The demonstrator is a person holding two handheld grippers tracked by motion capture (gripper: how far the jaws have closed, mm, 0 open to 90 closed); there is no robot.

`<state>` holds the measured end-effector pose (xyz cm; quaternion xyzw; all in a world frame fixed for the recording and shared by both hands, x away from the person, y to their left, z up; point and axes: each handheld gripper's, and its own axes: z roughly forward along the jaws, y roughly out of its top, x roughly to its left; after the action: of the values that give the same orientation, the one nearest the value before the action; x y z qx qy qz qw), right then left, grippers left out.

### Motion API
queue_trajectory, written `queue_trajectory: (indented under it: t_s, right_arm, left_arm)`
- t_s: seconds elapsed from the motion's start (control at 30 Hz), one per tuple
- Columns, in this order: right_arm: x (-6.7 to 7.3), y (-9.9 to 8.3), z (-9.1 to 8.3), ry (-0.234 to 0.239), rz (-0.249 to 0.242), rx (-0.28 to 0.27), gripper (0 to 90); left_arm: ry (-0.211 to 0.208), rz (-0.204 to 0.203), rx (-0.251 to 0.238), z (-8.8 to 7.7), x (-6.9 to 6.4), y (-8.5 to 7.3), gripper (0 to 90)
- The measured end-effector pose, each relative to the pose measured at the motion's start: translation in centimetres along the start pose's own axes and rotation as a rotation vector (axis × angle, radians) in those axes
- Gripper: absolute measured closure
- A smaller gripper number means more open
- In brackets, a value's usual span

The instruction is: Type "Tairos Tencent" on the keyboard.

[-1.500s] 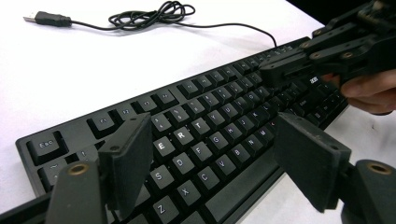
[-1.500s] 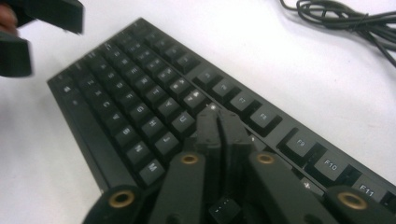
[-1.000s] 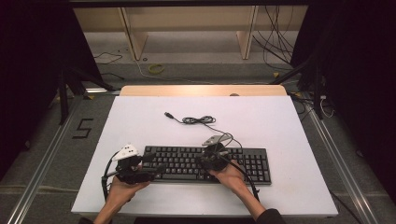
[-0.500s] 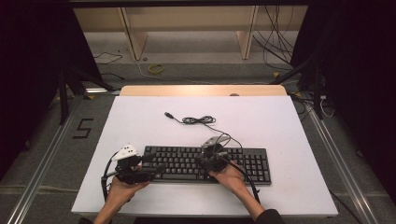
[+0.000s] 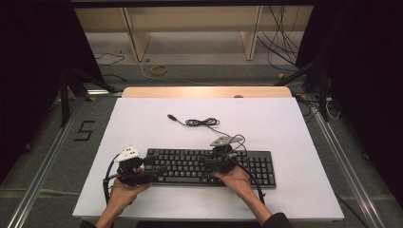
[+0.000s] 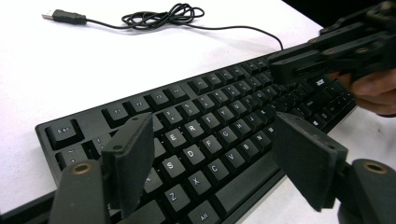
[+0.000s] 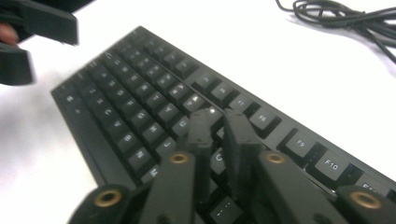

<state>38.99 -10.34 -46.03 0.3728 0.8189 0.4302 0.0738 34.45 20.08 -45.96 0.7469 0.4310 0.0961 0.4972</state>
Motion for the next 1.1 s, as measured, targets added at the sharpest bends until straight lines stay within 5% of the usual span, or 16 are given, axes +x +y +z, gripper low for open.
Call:
queue_trajectory:
  t_s: [0.3,0.53,1.1]
  right_arm:
    - [0.3,0.0,-1.4,0.035,0.003,-0.043,53.1]
    - [0.6,-0.1,-2.0,0.037,0.003,-0.061,42.1]
    - [1.2,-0.5,-2.8,0.062,-0.011,-0.081,35.5]
  left_arm:
    - [0.017,-0.002,0.023,0.4,0.3,0.0,38.7]
    - [0.033,-0.011,0.054,0.9,0.7,0.0,49.5]
    - [0.050,0.026,0.116,1.7,0.7,0.0,76.4]
